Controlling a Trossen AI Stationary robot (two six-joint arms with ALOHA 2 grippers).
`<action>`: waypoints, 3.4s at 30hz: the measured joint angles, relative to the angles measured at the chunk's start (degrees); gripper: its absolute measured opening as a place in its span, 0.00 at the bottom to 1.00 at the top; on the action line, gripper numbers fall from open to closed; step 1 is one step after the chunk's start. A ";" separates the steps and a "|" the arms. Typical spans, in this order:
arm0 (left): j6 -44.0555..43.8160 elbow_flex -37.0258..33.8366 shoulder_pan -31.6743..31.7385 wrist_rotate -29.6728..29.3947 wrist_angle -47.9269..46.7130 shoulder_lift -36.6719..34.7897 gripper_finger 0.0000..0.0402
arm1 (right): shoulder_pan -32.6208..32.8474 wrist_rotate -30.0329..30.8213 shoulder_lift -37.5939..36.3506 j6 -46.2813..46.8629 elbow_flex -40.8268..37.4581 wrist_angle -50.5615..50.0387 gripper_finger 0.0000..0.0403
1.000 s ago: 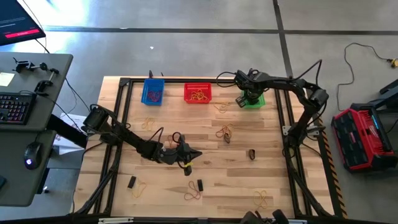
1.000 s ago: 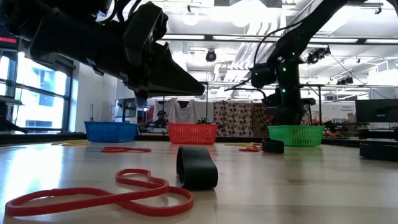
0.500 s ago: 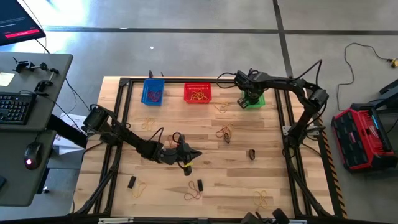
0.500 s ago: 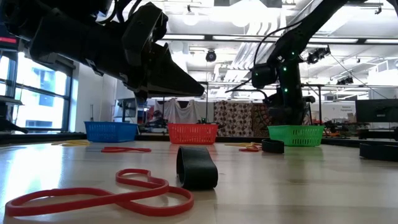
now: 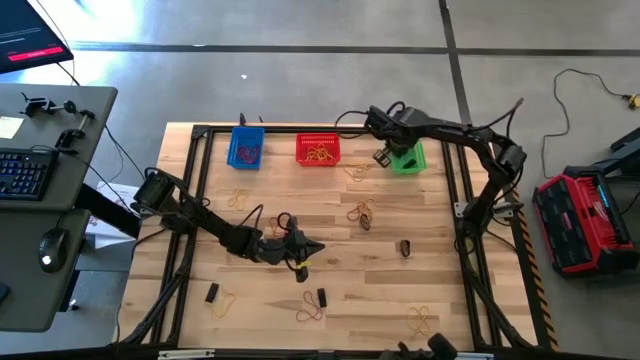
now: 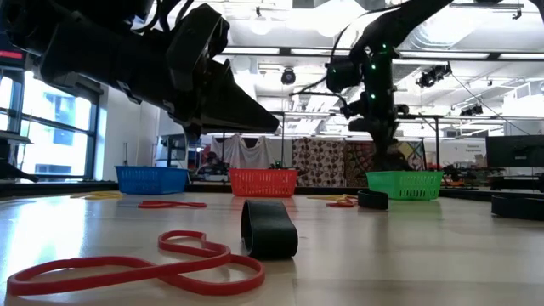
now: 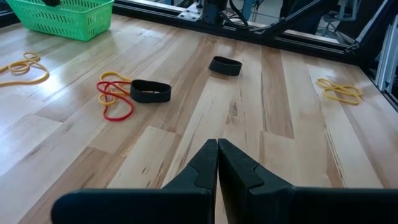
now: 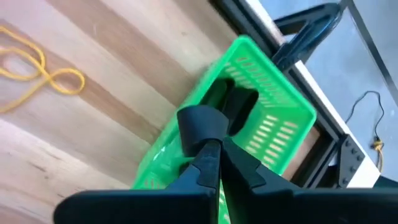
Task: Sort rubber bands into baskets
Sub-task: Put the black rubberband into the green bin, then put the yellow rubberband into the orange bin
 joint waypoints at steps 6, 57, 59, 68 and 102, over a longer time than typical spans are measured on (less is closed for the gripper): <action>0.04 0.00 -0.33 -0.01 -0.89 0.00 0.01 | -1.35 0.11 0.00 -0.04 -0.47 -0.59 0.00; 1.49 0.02 0.02 0.45 -5.02 0.00 0.01 | 12.51 -1.57 -20.85 -7.74 -7.53 15.31 0.01; 1.47 0.02 0.02 0.44 -5.37 0.00 0.01 | 14.64 -1.25 -21.16 -7.74 -7.53 16.21 0.01; 1.55 0.02 0.02 0.44 -5.99 0.00 0.01 | 22.71 0.48 -21.18 -7.41 -7.56 20.76 0.00; 1.07 0.02 0.02 0.42 -7.24 0.00 0.01 | 37.35 0.43 -21.64 -3.58 -47.58 78.14 0.00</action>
